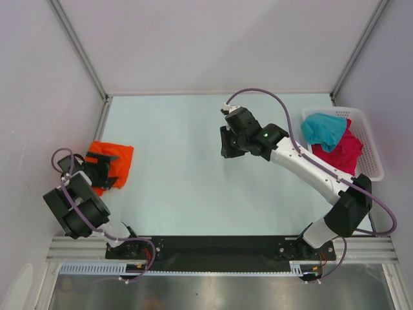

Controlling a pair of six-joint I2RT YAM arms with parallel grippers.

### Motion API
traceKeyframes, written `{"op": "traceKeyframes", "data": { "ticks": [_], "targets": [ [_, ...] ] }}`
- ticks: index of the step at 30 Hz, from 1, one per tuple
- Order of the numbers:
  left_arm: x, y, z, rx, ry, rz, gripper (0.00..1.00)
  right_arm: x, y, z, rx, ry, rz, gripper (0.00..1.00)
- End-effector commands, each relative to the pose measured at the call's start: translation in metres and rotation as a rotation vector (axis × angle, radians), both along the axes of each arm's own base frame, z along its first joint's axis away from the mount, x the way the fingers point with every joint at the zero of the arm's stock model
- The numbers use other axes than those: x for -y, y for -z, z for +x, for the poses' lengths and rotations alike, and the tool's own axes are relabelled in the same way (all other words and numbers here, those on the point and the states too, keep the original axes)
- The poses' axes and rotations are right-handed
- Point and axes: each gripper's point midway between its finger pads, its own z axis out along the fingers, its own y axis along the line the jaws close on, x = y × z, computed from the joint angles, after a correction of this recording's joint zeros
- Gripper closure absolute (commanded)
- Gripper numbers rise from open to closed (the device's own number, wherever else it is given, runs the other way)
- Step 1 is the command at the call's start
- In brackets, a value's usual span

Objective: Fold and stack the t-shirts

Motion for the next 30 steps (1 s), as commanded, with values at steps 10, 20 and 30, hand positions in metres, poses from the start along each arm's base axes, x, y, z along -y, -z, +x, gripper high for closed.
{"op": "traceKeyframes", "data": {
  "ticks": [10,20,30],
  "targets": [
    [0.01,-0.061,0.041,0.234,0.184,0.174,0.0,-0.012,-0.004,0.008,0.007,-0.014,-0.004,0.73],
    [0.13,-0.087,0.085,0.044,0.802,0.521,0.0,-0.016,0.002,0.007,0.003,-0.02,-0.018,0.74],
    [0.099,-0.019,0.061,-0.344,0.732,0.629,0.0,0.001,0.009,0.007,0.003,-0.004,-0.034,0.73]
  ]
}}
